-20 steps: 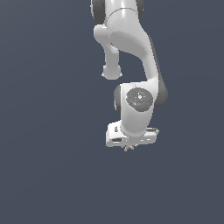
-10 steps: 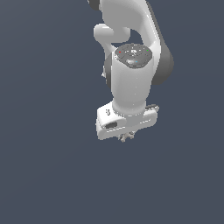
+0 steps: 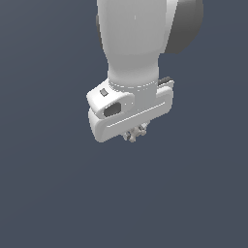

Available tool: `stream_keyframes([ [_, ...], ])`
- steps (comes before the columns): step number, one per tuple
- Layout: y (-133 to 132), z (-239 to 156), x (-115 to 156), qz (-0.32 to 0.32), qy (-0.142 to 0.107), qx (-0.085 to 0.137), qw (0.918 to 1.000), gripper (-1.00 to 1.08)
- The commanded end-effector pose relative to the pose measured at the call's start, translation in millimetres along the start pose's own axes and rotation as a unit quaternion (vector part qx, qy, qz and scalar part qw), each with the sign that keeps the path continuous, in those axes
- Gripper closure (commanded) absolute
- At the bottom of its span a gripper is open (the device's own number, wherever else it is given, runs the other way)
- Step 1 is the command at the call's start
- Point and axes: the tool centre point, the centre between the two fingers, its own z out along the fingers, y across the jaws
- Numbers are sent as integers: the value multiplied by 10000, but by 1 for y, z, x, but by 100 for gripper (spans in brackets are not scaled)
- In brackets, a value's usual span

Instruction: Pick up the object and move it to a goal position.

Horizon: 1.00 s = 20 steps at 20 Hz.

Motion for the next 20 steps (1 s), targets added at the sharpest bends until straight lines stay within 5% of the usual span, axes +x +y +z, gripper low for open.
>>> stream_keyframes([
  [1,5,-24,1,-248,36,30,9997,108],
  [20,30,-136,8,-1348,213,162,9905,108],
])
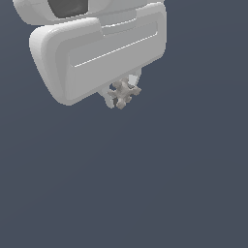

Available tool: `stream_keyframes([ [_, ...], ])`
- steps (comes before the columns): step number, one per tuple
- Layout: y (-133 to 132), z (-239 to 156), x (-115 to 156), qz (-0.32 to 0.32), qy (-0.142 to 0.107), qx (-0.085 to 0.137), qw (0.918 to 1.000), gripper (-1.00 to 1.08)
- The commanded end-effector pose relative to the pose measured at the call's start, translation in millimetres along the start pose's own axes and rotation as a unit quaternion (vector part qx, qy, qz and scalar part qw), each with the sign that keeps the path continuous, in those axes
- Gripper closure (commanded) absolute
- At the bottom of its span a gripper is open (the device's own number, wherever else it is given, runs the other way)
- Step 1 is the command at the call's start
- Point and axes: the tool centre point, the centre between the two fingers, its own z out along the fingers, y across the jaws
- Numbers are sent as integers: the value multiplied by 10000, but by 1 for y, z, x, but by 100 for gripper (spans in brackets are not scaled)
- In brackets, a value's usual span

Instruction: Pick up the object and move it to a goal position.

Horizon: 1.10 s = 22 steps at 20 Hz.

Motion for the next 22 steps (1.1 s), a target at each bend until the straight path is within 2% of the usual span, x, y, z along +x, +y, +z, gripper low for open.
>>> stream_keyframes([
  [1,2,-8,1,-81,10,13,10000,108],
  [22,6,-24,3,-245,35,33,9997,108],
])
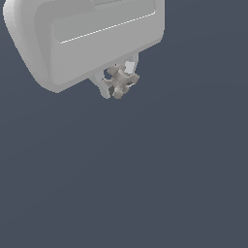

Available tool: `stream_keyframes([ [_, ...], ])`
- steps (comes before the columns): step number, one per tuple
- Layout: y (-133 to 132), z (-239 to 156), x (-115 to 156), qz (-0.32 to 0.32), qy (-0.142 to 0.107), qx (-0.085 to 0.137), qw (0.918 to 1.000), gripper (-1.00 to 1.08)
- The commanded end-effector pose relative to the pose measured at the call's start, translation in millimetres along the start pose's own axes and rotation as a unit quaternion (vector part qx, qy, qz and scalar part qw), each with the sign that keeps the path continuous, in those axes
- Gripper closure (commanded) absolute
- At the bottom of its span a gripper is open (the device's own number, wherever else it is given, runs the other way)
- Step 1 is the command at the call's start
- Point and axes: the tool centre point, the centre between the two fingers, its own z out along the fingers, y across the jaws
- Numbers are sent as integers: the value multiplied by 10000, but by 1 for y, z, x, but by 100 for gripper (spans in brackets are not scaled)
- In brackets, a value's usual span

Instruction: Pick up the object and move it to a goal position.

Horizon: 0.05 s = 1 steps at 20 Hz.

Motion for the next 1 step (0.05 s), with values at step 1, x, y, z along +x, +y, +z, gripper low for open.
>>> stream_keyframes([
  [1,0,0,0,-1,1,0,10000,108],
])
